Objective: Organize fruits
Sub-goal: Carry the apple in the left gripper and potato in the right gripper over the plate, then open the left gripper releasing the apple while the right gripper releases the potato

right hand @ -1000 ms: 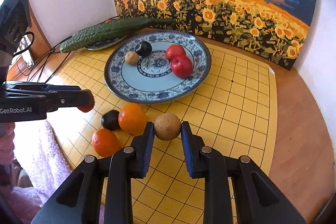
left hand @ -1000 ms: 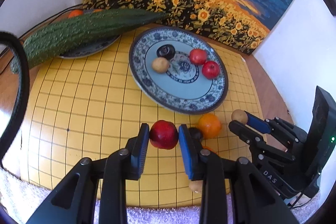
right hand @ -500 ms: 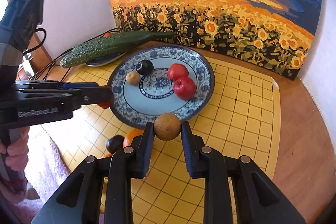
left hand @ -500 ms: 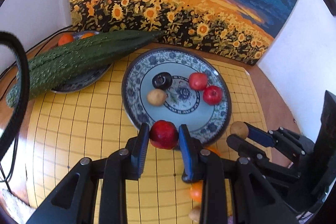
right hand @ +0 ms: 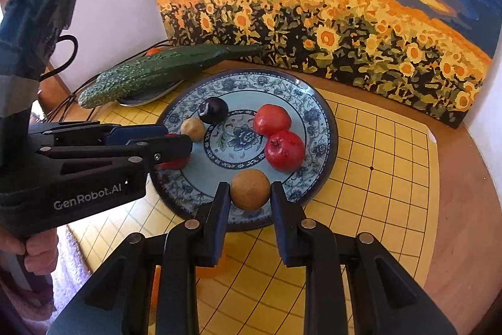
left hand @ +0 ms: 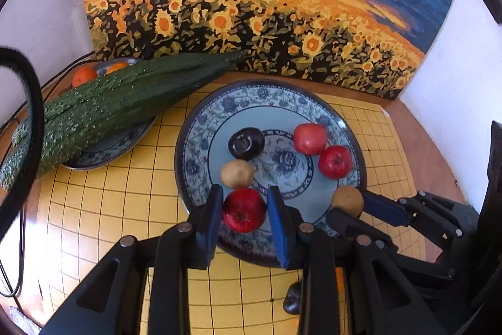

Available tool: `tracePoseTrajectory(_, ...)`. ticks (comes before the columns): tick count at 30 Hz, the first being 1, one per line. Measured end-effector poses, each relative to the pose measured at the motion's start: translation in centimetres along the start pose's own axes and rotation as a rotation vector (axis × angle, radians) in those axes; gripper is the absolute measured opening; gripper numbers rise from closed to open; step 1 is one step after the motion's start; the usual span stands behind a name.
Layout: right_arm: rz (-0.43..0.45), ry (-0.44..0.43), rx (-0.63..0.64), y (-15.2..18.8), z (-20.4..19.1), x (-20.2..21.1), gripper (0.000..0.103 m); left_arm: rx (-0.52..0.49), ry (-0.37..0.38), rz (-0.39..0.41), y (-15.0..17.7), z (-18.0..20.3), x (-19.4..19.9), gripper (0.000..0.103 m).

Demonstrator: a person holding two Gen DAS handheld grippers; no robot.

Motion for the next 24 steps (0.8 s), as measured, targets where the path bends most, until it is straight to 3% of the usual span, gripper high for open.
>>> tracePoseTrajectory(24,0.0,0.016,-0.005,-0.9,0.9,-1.1,0.027,-0.01,-0.018,0.016,-0.8,0.4,-1.0,0.03)
Point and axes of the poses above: each gripper's, at about its wrist camera, not at the fingertips, and x roughly against the way its jaws point, z to its right, y to its underside, the point moved 2 cm from there along -x, roughly the way its jaws point, and after that the axes turned 15 degrees about -z, right-handed, at the moved point
